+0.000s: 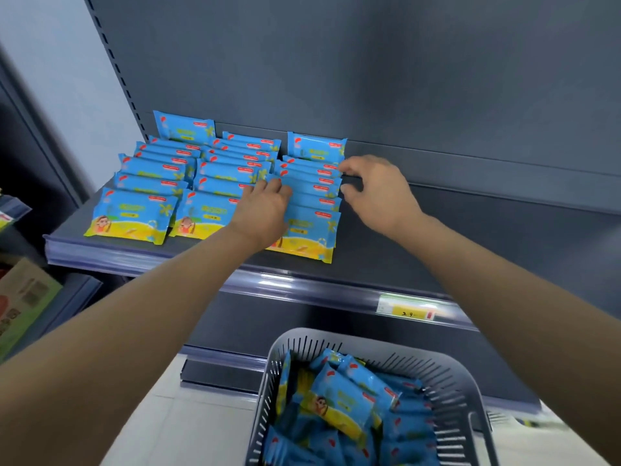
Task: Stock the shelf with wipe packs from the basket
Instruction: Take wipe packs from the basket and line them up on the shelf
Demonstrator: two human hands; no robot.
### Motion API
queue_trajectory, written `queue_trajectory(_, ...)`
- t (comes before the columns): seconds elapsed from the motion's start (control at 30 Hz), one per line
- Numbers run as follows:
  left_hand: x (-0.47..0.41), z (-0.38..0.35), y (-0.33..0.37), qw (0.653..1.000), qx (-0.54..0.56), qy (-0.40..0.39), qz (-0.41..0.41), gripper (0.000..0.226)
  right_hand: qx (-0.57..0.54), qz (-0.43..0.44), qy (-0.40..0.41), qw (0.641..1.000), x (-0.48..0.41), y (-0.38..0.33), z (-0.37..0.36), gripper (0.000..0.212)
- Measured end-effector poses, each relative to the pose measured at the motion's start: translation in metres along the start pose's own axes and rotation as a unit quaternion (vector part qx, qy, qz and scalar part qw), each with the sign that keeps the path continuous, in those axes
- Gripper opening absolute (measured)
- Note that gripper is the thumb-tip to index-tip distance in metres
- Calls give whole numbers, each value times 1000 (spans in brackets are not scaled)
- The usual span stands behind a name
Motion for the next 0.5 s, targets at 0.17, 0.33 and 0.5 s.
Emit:
queue_trajectory(0.17,22,50,19,992,63,111,-21,50,70,27,32,997,17,-16,29,36)
queue_trajectory(0.33,61,119,53,969,55,234,-51,42,97,54,88,990,37,-34,72,39)
queue_trajectory(0.5,100,180,98,945,24,319,-70,38,100,92,145,980,59,-45,130,42)
Point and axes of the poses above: each hand's wrist, its own x-axis away from the middle knuckle, its own z-axis out of the back of the hand, y = z × x, the point moved 7 cm from there along -x, towards the middle knuckle, and after that the axes turned 6 degrees about x, right-handed, at the moved point
